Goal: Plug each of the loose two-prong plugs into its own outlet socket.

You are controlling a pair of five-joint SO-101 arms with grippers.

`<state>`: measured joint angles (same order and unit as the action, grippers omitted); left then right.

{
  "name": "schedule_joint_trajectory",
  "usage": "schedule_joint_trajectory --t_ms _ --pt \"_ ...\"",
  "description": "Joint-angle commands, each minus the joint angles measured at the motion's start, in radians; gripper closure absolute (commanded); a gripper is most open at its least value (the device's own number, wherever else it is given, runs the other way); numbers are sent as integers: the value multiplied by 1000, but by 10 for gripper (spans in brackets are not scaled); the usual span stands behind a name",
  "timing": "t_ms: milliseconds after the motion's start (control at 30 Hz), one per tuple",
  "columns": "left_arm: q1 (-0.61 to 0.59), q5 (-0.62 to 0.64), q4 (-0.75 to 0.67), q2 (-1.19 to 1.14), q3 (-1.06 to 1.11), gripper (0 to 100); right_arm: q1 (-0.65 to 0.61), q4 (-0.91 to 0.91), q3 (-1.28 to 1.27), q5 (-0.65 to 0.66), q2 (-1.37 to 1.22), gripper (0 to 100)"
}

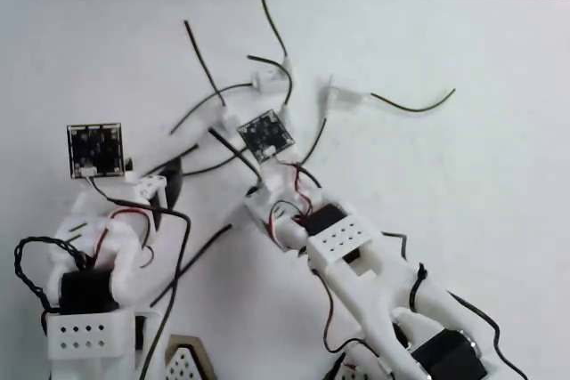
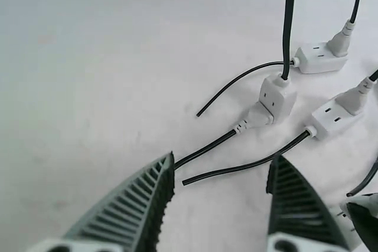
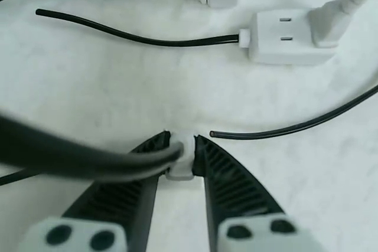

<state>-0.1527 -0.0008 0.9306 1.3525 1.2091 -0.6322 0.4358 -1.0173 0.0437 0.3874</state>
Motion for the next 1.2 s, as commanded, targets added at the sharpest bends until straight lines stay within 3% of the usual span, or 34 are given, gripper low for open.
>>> schedule_joint_trajectory --t_ms 0,433,1167 --pt "-10 5 3 15 -14 747 22 33 14 5 24 981" --pt "-10 5 3 15 -14 747 54 47 12 11 24 981" --pt "-10 5 -18 15 8 747 -15 -31 -104 5 22 981"
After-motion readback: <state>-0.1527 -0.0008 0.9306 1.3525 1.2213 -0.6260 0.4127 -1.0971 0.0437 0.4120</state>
